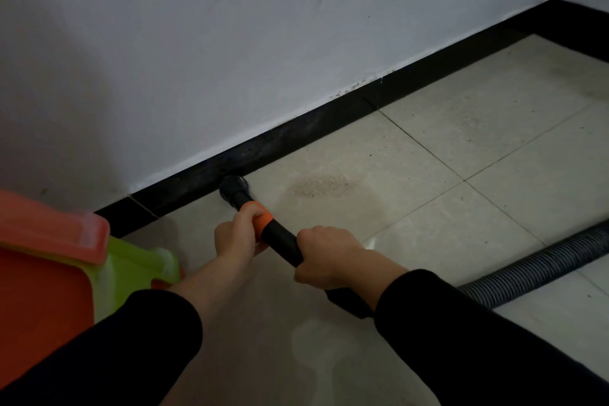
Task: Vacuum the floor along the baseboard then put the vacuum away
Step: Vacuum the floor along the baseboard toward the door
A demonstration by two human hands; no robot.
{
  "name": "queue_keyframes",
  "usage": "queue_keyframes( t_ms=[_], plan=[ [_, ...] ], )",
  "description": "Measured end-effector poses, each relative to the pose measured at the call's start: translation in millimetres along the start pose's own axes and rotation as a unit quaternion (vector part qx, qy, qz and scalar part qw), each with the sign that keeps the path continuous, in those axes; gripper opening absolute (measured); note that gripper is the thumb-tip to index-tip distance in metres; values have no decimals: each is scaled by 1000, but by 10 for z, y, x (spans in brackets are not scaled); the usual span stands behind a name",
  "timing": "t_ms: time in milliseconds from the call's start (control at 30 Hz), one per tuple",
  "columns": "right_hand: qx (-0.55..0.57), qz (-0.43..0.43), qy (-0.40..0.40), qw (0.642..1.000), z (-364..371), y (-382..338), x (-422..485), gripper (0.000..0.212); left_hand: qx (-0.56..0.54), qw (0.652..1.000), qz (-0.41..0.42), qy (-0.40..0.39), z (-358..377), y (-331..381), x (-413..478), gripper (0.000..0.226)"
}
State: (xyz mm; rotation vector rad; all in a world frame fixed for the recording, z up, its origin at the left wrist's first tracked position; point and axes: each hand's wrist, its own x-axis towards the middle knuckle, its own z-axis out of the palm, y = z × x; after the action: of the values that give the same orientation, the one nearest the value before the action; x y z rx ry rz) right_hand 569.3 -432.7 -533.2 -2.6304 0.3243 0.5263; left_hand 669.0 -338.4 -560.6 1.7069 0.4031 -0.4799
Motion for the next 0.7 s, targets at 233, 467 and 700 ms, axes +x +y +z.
queue_keyframes(
  t_ms=[233,467,700],
  plan=[
    [3,2,19,1000,36,-28,44,20,9,1000,20,3,-4,-14,66,18],
    [24,30,32,999,22,76,13,25,12,999,28,-21,149,-6,95,20],
    [51,60,50,996,32,222,-50,26,36,998,39,-43,369,6,37,18]
  ],
)
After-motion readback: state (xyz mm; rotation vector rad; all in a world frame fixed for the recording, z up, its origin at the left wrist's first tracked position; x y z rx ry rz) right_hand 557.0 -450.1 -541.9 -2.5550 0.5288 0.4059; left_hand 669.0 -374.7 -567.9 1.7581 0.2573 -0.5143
